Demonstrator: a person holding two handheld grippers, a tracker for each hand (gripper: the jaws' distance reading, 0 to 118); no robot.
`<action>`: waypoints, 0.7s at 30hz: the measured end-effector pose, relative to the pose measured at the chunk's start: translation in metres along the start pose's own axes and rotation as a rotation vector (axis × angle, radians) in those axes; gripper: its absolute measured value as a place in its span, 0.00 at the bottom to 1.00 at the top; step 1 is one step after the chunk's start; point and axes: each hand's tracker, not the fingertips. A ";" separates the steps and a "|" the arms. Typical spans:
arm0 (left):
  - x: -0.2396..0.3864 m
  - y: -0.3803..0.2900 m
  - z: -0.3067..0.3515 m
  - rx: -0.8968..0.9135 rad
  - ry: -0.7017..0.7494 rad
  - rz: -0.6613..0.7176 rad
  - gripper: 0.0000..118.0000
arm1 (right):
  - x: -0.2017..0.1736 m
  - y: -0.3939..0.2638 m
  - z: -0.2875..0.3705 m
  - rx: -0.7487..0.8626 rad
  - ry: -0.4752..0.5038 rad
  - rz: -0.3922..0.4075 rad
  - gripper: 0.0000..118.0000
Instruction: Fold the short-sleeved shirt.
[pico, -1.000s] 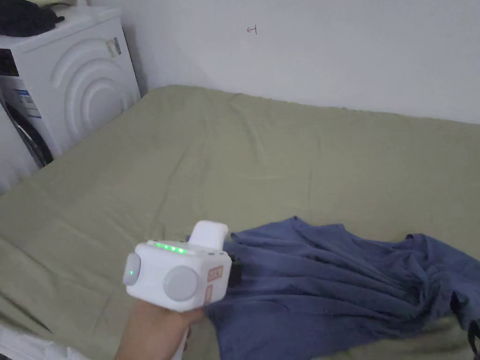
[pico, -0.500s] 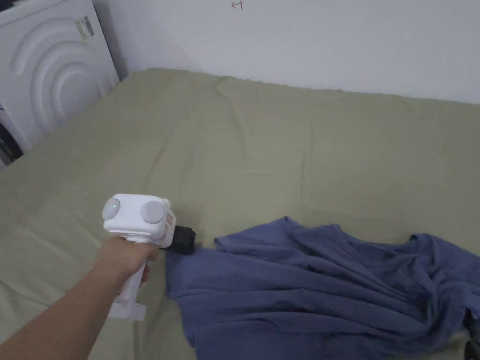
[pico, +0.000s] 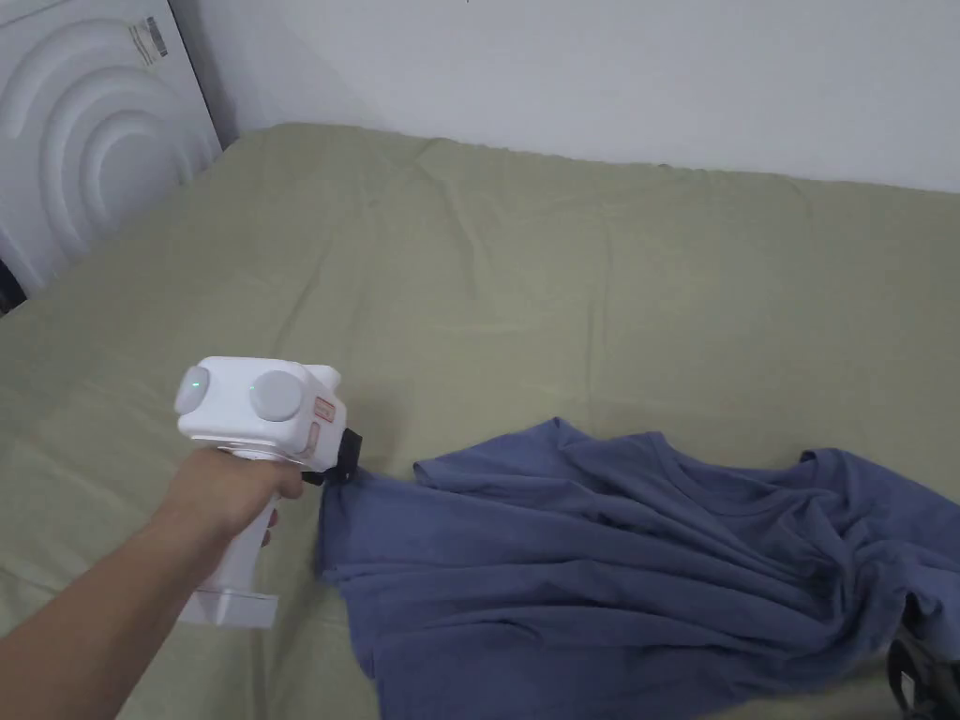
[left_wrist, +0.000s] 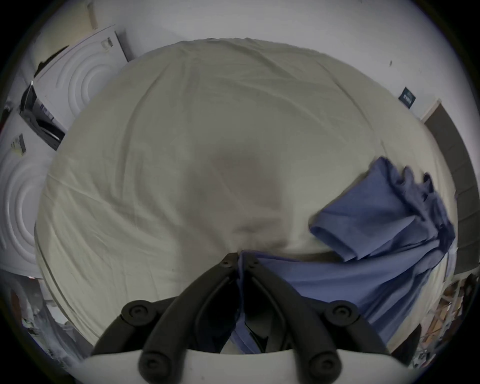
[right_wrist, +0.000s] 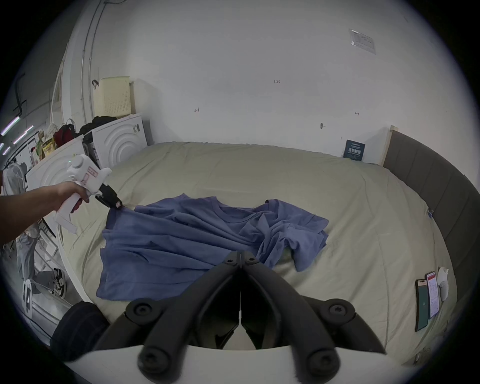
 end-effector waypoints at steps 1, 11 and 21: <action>-0.001 -0.003 0.009 0.013 -0.033 -0.002 0.00 | 0.004 0.003 0.000 0.002 -0.005 0.005 0.00; 0.001 -0.023 0.052 0.136 -0.161 0.003 0.00 | 0.086 0.070 -0.081 -0.118 -0.090 0.074 0.00; 0.019 -0.028 0.051 0.169 -0.203 -0.030 0.00 | 0.181 0.115 -0.261 -0.354 -0.189 0.012 1.00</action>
